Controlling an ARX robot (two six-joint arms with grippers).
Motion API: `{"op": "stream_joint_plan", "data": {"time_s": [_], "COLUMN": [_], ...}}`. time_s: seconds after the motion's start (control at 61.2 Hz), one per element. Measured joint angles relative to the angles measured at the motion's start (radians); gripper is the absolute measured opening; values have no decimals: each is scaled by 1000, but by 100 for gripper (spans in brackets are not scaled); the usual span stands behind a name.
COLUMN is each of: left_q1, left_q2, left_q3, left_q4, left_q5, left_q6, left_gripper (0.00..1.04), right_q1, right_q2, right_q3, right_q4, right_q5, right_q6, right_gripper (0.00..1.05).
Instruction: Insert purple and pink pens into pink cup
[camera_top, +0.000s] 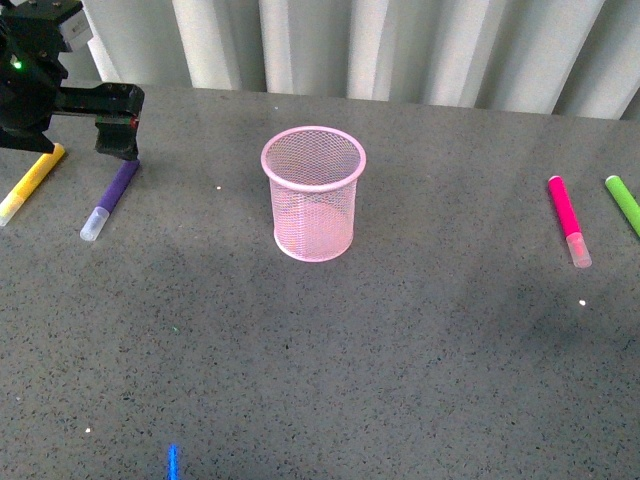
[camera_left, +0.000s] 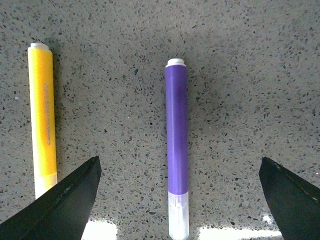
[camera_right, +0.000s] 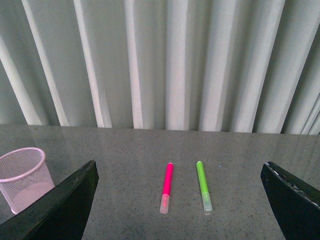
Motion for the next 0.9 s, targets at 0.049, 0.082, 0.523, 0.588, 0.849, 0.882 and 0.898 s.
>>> {"op": "stream_joint_plan", "data": {"time_s": [0.049, 0.082, 0.523, 0.588, 0.849, 0.882, 0.898], "left_q1": [2, 2, -16, -21, -32, -33, -33], "left_q2": [13, 21, 97, 110, 164, 174, 181], "left_q3": [11, 20, 82, 93, 135, 143, 149], "left_q4": [-9, -14, -29, -30, -42, -46, -48], "left_q5": [10, 13, 8, 8, -11, -16, -20], "left_q6": [0, 0, -3, -3, -3, -2, -2], "left_gripper": [98, 98, 98, 98, 98, 98, 98], "right_q1": [0, 0, 0, 0, 0, 0, 0], "right_q2": [0, 0, 0, 0, 0, 0, 0], "right_q3": [0, 0, 0, 0, 0, 0, 0], "right_q4": [0, 0, 0, 0, 0, 0, 0], "right_q5": [0, 0, 0, 0, 0, 0, 0], "right_q6": [0, 0, 0, 0, 0, 0, 0], "right_gripper": [98, 98, 98, 98, 98, 98, 98]}}
